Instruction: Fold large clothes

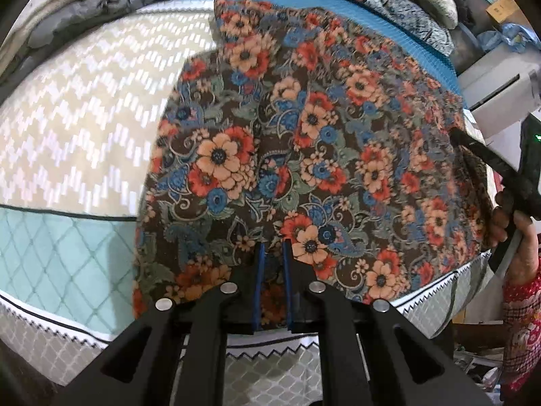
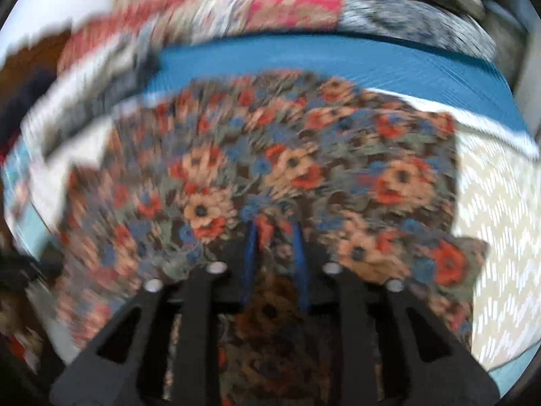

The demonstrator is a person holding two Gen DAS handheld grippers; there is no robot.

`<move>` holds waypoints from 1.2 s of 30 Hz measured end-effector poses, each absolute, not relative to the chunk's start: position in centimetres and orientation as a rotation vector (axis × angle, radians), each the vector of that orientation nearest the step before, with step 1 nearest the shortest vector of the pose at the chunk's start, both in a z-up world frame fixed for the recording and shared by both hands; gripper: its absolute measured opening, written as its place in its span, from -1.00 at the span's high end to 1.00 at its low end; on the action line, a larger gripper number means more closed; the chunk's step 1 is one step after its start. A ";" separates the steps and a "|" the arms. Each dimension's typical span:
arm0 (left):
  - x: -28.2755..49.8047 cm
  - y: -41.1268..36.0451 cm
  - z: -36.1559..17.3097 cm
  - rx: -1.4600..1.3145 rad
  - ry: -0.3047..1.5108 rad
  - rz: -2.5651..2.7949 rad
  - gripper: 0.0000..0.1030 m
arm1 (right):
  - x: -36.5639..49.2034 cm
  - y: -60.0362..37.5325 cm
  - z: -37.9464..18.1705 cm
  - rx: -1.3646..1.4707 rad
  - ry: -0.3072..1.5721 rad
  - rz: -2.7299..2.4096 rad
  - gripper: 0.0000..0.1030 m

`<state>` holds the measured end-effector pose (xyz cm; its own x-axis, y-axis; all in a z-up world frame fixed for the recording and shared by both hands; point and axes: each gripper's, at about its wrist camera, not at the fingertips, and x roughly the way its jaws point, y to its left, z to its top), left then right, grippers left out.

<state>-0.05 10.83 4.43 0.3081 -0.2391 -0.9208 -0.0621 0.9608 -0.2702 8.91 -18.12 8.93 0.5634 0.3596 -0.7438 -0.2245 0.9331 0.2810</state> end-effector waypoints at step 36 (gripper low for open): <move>-5.2 19.3 4.4 -0.626 1.190 -0.004 0.69 | -10.0 -33.2 6.6 0.810 0.965 0.200 0.08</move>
<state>-5.18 19.34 4.36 0.3928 -0.3226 -0.8612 -0.3163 0.8319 -0.4559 -9.98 -33.20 6.64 0.5770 0.4904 -0.6531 0.1907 0.6966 0.6916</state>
